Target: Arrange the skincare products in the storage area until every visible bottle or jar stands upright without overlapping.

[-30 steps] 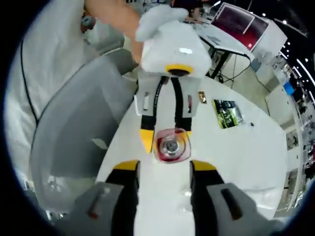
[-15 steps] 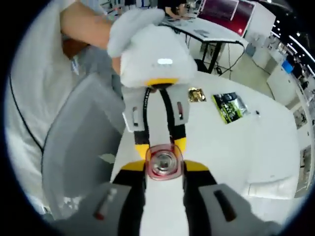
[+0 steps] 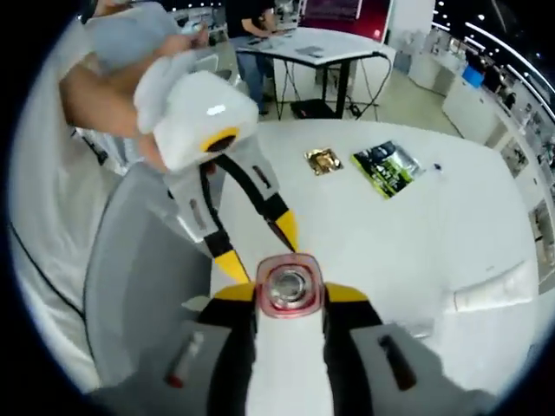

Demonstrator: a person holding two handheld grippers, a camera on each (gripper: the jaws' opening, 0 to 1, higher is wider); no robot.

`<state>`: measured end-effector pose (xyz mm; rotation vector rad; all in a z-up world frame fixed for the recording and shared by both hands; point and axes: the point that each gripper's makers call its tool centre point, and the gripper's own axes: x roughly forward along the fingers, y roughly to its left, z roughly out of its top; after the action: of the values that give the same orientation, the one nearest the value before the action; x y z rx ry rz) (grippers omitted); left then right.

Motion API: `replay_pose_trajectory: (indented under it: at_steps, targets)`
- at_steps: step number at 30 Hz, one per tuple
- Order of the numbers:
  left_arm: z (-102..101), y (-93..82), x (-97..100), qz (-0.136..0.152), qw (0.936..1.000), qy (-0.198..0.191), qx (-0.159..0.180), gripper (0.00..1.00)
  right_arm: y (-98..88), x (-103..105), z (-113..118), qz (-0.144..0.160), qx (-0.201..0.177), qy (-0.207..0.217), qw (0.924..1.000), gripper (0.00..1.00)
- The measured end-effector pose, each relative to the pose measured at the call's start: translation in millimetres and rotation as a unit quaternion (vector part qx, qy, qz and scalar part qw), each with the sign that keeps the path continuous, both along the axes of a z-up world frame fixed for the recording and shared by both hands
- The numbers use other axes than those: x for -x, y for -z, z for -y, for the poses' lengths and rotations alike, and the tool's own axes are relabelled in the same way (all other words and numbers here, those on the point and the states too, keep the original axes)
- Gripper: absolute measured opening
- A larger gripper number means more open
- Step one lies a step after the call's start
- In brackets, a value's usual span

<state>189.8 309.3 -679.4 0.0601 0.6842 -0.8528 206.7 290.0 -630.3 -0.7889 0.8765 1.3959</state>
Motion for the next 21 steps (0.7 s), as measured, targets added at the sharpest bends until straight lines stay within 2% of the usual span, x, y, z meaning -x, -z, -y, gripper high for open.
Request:
replay_pose_trajectory:
  at_steps: [7, 10, 12, 15, 17, 21]
  targets:
    - [-5, -16.7, 10.9, 0.008, 0.9987, -0.049, 0.008, 0.38, 3.1, 2, 0, 0.029, 0.003, -0.035, 0.999, 0.31]
    - [-7, -23.1, 17.9, 0.016, 0.997, -0.076, 0.011, 0.38, 4.1, 4, -1, 0.029, 0.001, -0.049, 0.9984, 0.35]
    - [-12, -24.6, 26.2, 0.005, 0.9949, -0.101, 0.002, 0.38, 3.1, 5, -1, 0.028, -0.002, -0.054, 0.9981, 0.36]
    - [-11, -33.9, 37.8, 0.013, 0.9945, -0.104, -0.003, 0.37, 0.1, 3, -1, 0.032, -0.012, -0.062, 0.9975, 0.37]
    - [-12, -40.0, 39.5, 0.041, 0.995, -0.083, -0.037, 0.36, -1.2, 1, 0, 0.034, -0.018, -0.062, 0.9973, 0.37]
    - [-12, -47.7, 40.0, 0.043, 0.9927, -0.11, -0.024, 0.36, -5.5, 1, -1, 0.03, -0.045, -0.064, 0.9965, 0.37]
